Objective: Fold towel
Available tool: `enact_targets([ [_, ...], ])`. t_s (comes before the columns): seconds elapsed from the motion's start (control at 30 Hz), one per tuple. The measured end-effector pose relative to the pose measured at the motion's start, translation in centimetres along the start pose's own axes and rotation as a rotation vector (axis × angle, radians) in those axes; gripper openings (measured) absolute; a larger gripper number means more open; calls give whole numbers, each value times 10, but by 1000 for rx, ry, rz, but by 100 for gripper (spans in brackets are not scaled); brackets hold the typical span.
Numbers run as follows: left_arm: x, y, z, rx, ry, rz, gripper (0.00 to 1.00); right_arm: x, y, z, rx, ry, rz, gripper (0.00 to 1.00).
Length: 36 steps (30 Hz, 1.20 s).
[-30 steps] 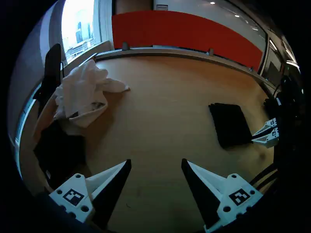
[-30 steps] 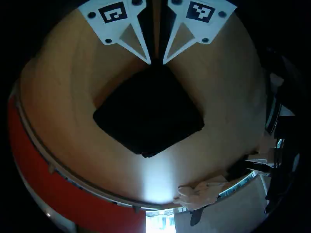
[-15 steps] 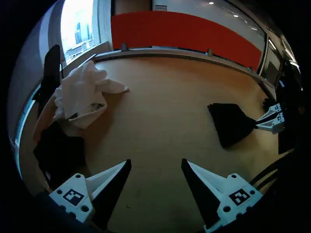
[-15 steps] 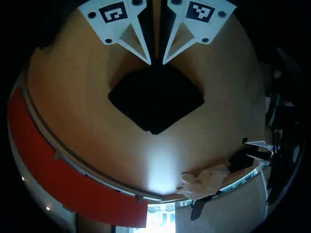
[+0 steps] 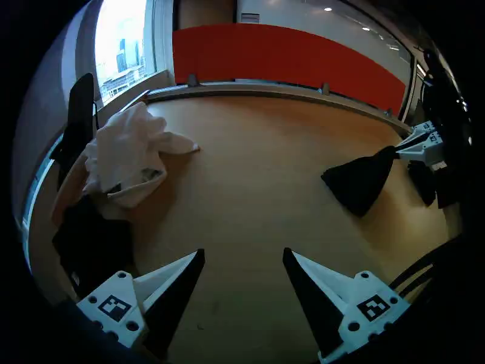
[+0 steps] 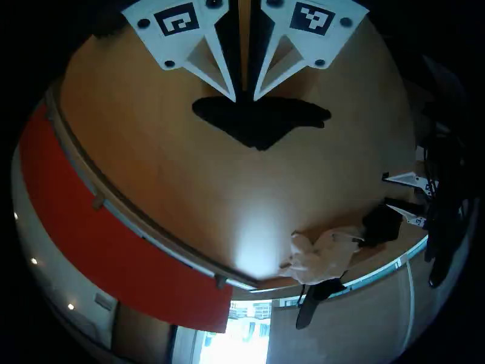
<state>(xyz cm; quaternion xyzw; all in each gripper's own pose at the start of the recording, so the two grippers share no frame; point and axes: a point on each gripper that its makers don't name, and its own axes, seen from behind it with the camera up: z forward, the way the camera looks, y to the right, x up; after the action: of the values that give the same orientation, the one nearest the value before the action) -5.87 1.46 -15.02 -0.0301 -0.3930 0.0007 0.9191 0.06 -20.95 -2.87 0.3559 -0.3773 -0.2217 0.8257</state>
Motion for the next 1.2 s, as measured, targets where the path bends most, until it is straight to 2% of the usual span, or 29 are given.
enact_targets([
  [0.23,9,0,-2,-5,16,9,96,39,9,-12,-7,52,-8,5],
  [0.43,15,1,-4,-10,28,19,96,59,20,-24,-26,81,-23,5],
  [0.6,19,4,-5,-18,35,23,96,62,31,-34,-43,83,-30,5],
  [0.9,23,8,-4,-29,41,36,96,60,47,-51,-51,99,5,5],
  [1.2,29,10,-5,-31,46,43,96,53,80,-74,-68,96,27,5],
])
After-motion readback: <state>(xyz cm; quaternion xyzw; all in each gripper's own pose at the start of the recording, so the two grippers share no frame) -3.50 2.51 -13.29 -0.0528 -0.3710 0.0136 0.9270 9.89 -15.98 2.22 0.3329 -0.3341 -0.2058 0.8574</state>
